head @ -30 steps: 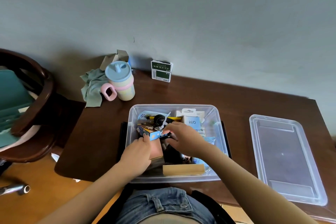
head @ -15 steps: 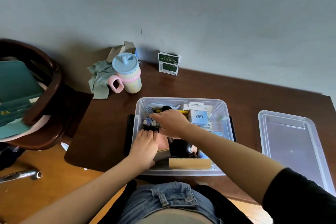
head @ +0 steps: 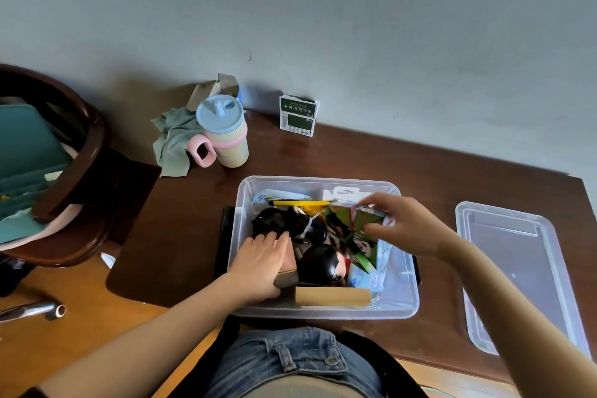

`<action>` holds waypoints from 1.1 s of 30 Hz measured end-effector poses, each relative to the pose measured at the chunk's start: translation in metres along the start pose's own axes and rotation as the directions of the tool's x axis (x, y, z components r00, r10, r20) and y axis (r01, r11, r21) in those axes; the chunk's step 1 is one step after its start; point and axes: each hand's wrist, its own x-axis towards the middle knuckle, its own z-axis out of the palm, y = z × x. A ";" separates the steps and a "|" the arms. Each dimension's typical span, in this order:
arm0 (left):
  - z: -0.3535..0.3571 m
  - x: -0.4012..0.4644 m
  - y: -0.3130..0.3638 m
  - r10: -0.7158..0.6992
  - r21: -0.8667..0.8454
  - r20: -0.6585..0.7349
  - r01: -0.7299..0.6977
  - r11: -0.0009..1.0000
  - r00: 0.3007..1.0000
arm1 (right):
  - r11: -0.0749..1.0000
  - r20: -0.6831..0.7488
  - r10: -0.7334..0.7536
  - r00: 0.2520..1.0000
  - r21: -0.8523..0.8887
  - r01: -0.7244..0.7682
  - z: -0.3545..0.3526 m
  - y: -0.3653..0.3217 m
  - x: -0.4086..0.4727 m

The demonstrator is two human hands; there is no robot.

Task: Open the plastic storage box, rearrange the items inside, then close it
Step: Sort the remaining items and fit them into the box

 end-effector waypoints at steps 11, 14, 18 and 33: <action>-0.027 -0.013 -0.017 0.008 -0.176 -0.077 -0.021 0.984 0.997 | 0.811 -0.133 0.157 0.979 -0.548 -0.205 0.010 -0.009 -0.003; -0.031 -0.020 -0.020 -0.030 -0.312 -0.134 -0.013 0.950 0.991 | 0.971 0.012 0.017 1.000 -0.240 -0.013 0.026 -0.027 0.007; -0.043 -0.030 -0.026 -0.167 -0.605 -0.176 0.027 0.796 0.970 | 0.981 0.271 -0.172 0.947 -0.036 0.189 0.053 -0.045 0.027; -0.065 -0.007 -0.020 -0.357 -0.987 0.162 0.151 -0.060 0.920 | 0.969 0.002 -0.233 0.972 -0.081 0.232 0.050 -0.049 0.041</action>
